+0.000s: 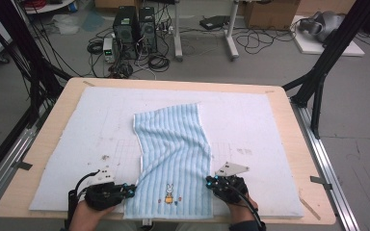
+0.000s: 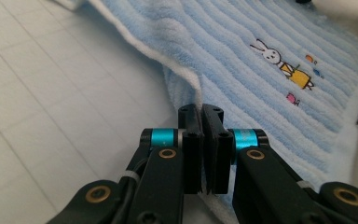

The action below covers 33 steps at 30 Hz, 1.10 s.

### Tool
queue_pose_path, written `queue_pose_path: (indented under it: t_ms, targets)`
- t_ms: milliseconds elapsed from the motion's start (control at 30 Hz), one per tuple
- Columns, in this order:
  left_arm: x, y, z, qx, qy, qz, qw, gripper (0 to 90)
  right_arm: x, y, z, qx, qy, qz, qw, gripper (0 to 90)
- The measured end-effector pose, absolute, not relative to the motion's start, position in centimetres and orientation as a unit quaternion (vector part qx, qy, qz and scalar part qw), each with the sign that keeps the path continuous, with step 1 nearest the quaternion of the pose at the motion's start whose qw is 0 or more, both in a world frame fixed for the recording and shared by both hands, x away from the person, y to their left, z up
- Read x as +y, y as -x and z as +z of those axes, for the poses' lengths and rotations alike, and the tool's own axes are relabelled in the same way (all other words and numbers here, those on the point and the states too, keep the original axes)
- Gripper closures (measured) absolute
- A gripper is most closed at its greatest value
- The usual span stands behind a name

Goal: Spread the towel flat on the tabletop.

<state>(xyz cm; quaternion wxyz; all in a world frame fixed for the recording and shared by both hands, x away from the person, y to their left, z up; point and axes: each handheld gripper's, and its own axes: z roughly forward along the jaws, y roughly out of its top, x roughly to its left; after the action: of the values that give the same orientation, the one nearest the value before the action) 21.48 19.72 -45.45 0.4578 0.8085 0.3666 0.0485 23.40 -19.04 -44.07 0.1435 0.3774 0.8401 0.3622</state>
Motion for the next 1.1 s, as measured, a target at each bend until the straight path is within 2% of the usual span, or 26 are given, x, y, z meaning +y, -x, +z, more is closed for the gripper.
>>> queue_pose_path:
  t_ms: [167, 200, 233, 267, 333, 400, 433, 500, 600, 667, 733, 767, 833, 867, 900, 1100]
  targets:
    - [20.2, -20.2, -45.4, 0.36, -0.811, 0.033, 0.46, 84.8, -19.2, -21.7, -43.7, 0.847, -0.359, 0.363, 0.149, 87.1]
    - [20.2, -20.1, -45.3, 0.364, -0.807, 0.038, 0.463, 80.4, -19.2, -21.4, -43.6, 0.847, -0.358, 0.364, 0.148, 86.7]
    - [20.3, -20.2, -45.1, 0.372, -0.802, 0.045, 0.465, 69.4, -19.2, -21.3, -43.6, 0.847, -0.356, 0.365, 0.149, 85.8]
    - [20.5, -20.4, -45.0, 0.379, -0.794, 0.054, 0.471, 62.4, -19.3, -21.2, -43.5, 0.846, -0.355, 0.368, 0.151, 82.9]
    - [20.8, -21.2, -44.6, 0.392, -0.779, 0.078, 0.482, 51.9, -19.4, -21.3, -43.4, 0.838, -0.366, 0.374, 0.156, 71.0]
    - [21.1, -22.2, -44.1, 0.394, -0.769, 0.09, 0.495, 50.9, -19.6, -21.7, -43.3, 0.826, -0.379, 0.385, 0.162, 65.4]
    - [21.0, -22.8, -43.9, 0.396, -0.765, 0.097, 0.498, 50.3, -19.6, -21.9, -43.3, 0.819, -0.388, 0.386, 0.17, 59.6]
    - [20.7, -24.2, -43.7, 0.4, -0.765, 0.099, 0.495, 50.3, -19.6, -22.7, -43.3, 0.809, -0.405, 0.388, 0.177, 56.6]
    - [19.8, -25.6, -44.0, 0.41, -0.767, 0.098, 0.484, 53.7, -19.3, -23.8, -43.7, 0.804, -0.427, 0.375, 0.177, 56.3]
    - [19.0, -26.0, -44.3, 0.41, -0.774, 0.096, 0.472, 57.7, -18.7, -24.0, -44.1, 0.815, -0.419, 0.359, 0.175, 62.1]
    - [18.1, -26.2, -44.9, 0.411, -0.788, 0.101, 0.448, 63.4, -18.4, -24.0, -44.4, 0.824, -0.409, 0.357, 0.163, 79.9]
    - [17.7, -26.2, -45.1, 0.404, -0.796, 0.105, 0.437, 66.4, -18.4, -23.9, -44.4, 0.826, -0.403, 0.359, 0.16, 83.5]
    - [17.3, -25.9, -45.2, 0.395, -0.801, 0.134, 0.429, 78.8, -18.2, -23.7, -44.3, 0.831, -0.397, 0.353, 0.167, 85.6]
    - [17.3, -25.9, -45.2, 0.393, -0.802, 0.129, 0.431, 84.5, -18.3, -23.6, -44.3, 0.832, -0.396, 0.352, 0.165, 86.0]
    - [17.3, -25.8, -45.2, 0.392, -0.803, 0.129, 0.429, 86.7, -18.5, -23.5, -44.3, 0.832, -0.396, 0.353, 0.163, 86.2]
    - [17.8, -24.7, -45.0, 0.395, -0.804, 0.11, 0.43, 87.8, -19.8, -22.1, -44.1, 0.833, -0.396, 0.354, 0.157, 86.2]
